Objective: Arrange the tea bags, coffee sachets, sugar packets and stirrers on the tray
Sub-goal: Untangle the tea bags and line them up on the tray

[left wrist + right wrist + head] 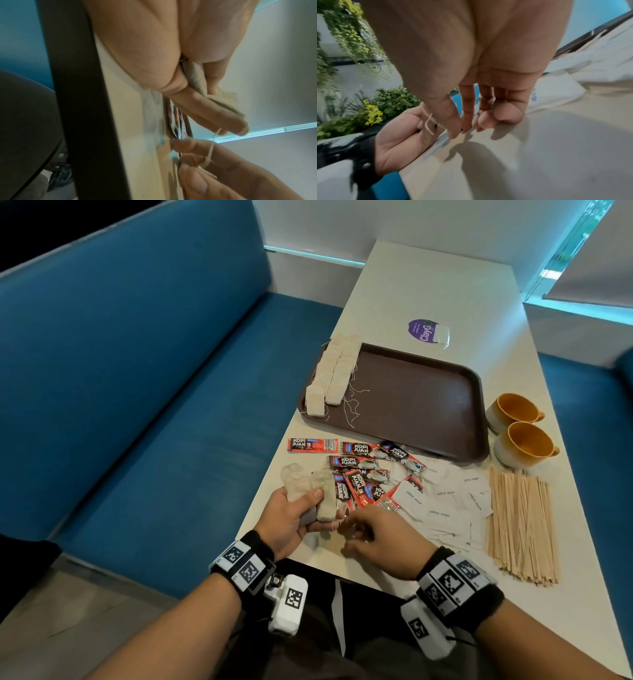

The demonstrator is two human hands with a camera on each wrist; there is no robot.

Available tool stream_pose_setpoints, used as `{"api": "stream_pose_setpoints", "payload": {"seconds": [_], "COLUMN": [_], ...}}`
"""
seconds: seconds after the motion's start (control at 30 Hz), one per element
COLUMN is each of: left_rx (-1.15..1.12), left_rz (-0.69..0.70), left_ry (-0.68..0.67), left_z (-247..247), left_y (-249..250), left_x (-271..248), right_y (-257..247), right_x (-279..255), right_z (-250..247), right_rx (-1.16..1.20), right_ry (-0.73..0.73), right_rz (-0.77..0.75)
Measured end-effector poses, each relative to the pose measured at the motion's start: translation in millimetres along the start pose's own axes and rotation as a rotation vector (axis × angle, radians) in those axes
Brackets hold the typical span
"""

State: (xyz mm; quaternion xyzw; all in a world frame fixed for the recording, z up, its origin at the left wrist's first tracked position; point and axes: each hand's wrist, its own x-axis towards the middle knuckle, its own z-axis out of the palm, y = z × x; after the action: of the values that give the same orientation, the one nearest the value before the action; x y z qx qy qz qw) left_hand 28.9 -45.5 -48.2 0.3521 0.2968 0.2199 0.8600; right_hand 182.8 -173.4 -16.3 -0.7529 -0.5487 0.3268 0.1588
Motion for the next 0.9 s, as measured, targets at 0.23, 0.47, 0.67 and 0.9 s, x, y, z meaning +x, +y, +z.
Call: {"api": "stream_pose_setpoints", "payload": {"seconds": [0.23, 0.47, 0.67, 0.9], "left_rx": [0.032, 0.054, 0.003, -0.083], "left_rz": [-0.004, -0.033, -0.033, -0.047], "left_ry": [-0.008, 0.005, -0.022, -0.101], "left_z": [3, 3, 2, -6], "left_y": [3, -1, 0, -2], "left_x": [-2, -1, -1, 4], "right_y": [4, -22, -19, -18], "right_x": [15, 16, 25, 55], "right_z": [-5, -22, -18, -58], "right_rx": [0.068, 0.628, 0.541, 0.549], "right_ry": [0.18, 0.236, 0.251, 0.387], "right_rz": [0.084, 0.137, 0.111, 0.117]}}
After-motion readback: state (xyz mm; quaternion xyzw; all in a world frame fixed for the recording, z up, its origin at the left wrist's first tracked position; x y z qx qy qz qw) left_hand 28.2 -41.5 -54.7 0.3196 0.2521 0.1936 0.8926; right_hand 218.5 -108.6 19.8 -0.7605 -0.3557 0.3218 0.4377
